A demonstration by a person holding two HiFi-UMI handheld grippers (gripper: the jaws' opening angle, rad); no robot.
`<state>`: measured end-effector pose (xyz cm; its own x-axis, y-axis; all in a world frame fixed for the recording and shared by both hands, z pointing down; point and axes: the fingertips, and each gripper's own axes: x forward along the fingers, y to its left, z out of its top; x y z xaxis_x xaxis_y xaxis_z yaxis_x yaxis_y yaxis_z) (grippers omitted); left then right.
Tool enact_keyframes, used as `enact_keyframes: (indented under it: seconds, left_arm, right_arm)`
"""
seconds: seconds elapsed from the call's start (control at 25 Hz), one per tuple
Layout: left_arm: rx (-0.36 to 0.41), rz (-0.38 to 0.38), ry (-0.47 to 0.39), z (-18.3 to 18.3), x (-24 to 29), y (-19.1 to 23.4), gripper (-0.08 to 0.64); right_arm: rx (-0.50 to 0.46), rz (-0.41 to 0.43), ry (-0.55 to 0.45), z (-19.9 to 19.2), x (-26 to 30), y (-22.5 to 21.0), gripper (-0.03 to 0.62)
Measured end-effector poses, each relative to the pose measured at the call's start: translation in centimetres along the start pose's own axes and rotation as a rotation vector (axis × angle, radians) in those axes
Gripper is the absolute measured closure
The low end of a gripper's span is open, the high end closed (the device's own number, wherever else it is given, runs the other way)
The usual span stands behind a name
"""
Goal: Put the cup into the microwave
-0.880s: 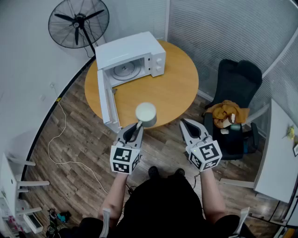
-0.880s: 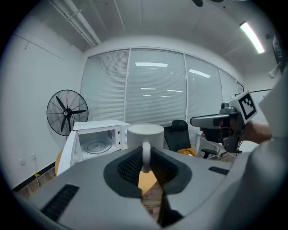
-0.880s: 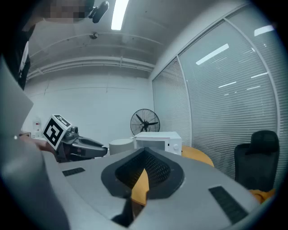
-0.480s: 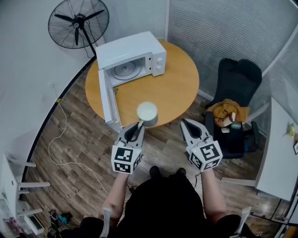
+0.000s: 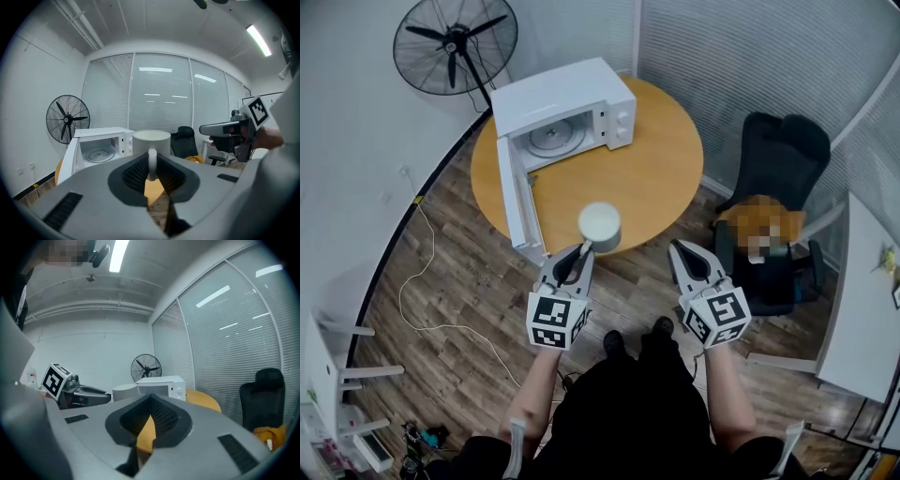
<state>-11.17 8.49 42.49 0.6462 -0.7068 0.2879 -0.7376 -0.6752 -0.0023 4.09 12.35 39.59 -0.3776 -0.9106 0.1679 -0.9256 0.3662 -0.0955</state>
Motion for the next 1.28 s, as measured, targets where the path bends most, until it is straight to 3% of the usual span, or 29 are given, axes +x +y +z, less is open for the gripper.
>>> enact_keyframes:
  seconds: [0.32, 0.68, 1.28]
  left_arm:
    - [-0.018, 0.006, 0.003, -0.5, 1.7, -0.2, 0.515]
    - [-0.032, 0.06, -0.009, 1.5, 5.8, 1.0, 0.515]
    - [-0.075, 0.198, 0.008, 4.4, 14.7, 2.5, 0.515]
  right_arm:
    - [0.026, 0.019, 0.015, -1.3, 1.0, -1.7, 0.583]
    - [0.029, 0.08, 0.009, 0.1, 5.0, -5.6, 0.583]
    - [0.035, 0.268, 0.031, 1.6, 13.3, -13.2, 0.583]
